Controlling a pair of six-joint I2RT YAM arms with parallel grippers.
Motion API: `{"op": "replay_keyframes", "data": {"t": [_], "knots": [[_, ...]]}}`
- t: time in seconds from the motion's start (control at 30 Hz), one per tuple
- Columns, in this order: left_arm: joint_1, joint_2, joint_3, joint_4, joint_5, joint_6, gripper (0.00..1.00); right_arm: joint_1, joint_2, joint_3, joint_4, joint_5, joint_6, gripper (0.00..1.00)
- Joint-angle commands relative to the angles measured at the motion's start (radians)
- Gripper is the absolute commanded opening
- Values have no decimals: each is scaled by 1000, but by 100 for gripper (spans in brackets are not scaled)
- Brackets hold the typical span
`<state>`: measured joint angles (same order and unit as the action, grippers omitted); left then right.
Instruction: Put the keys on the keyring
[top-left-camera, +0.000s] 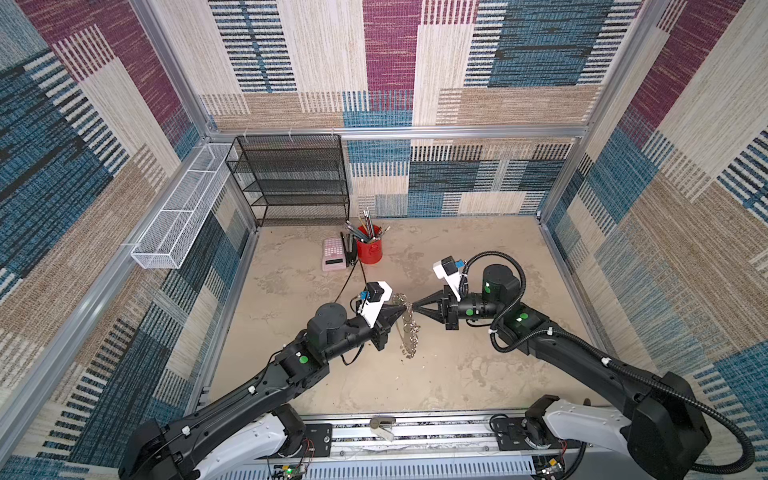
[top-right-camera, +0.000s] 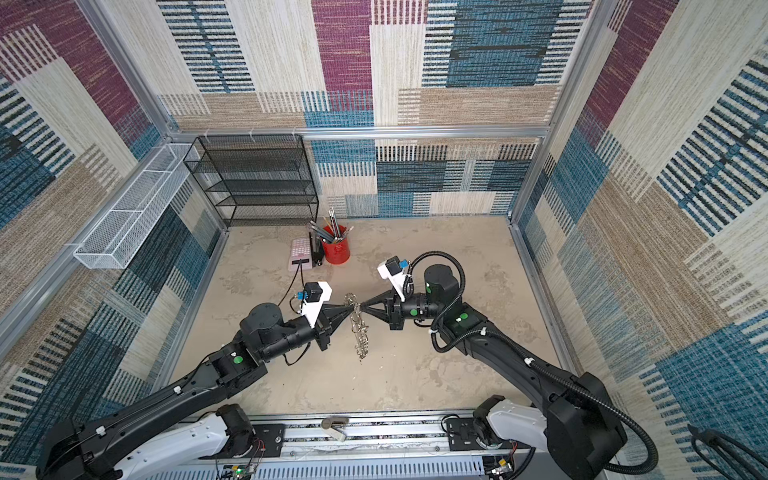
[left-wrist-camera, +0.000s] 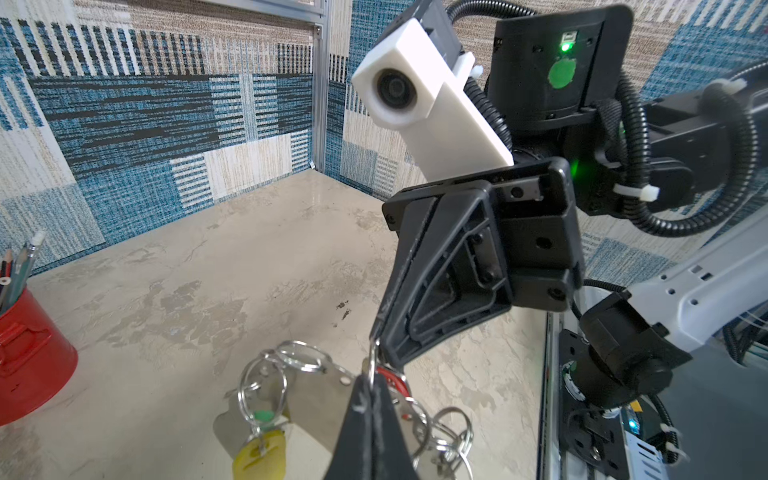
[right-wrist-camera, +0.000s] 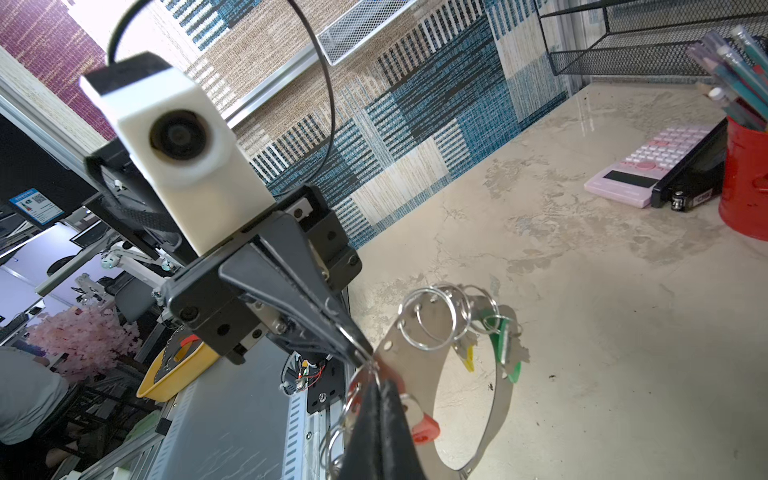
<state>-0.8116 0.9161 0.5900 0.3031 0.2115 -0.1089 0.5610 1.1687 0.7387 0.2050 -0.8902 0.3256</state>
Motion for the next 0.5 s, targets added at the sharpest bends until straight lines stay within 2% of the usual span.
{"op": "replay_keyframes", "data": {"t": [0.0,0.37,0.47], "knots": [[0,-5,-18,187,5,-37,0,-1,-10,-10,8,-2,10,0],[0,34,-73,385,16,-86,0,-49,-58,-48,58,-18,9,0],[0,48,-64,385,26,-79,0,-62,-56,4,-18,13,-40,0]]}}
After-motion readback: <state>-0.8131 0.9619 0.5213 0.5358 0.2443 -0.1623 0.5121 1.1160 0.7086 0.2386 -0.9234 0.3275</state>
